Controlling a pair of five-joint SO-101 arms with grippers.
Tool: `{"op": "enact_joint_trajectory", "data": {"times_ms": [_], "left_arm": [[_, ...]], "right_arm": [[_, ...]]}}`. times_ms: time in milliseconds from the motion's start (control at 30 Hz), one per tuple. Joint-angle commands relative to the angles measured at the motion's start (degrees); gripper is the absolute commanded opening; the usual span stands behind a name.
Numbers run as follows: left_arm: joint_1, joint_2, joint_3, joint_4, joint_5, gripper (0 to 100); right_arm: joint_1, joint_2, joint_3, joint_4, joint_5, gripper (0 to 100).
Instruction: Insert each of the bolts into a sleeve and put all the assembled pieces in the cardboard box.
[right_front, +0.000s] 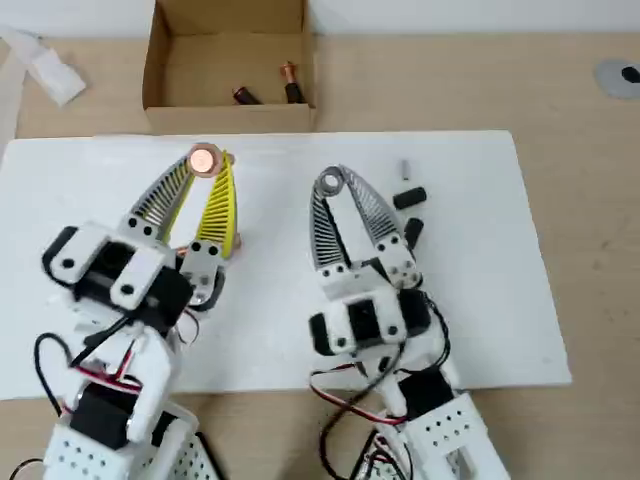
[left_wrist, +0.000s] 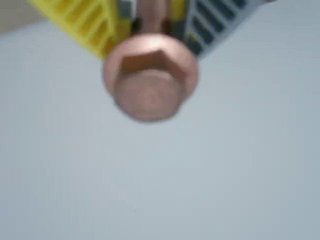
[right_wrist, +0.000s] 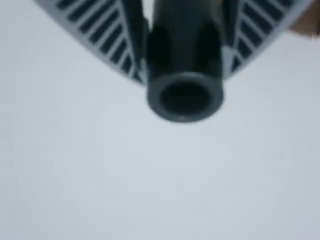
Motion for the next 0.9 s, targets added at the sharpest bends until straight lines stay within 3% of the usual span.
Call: {"op": "enact_joint_trajectory", "data": {"times_ms": [0, 167, 333, 667, 867], "left_arm": [[2.2, 0.0, 1.7, -5.8, -0.6, 1], [7.6, 0.0, 5.1, -11.6, -7.3, 1], [10.3, 0.0, 6.5, -17.4, -8.9, 1], [14.2, 0.0, 6.5, -18.5, -7.9, 1], [15.2, 0.0, 6.4, -18.5, 0.4, 1]], "right_arm": [[1.1, -4.2, 0.1, 6.2, -2.5, 0.9], [2.2, -6.6, 0.1, 13.4, -7.5, 0.9], [6.4, -6.6, 0.1, 14.9, -12.6, 0.9], [7.5, -7.0, 0.0, 18.5, -19.2, 0.9], [6.1, -6.6, 0.0, 19.1, -19.1, 0.9]]}}
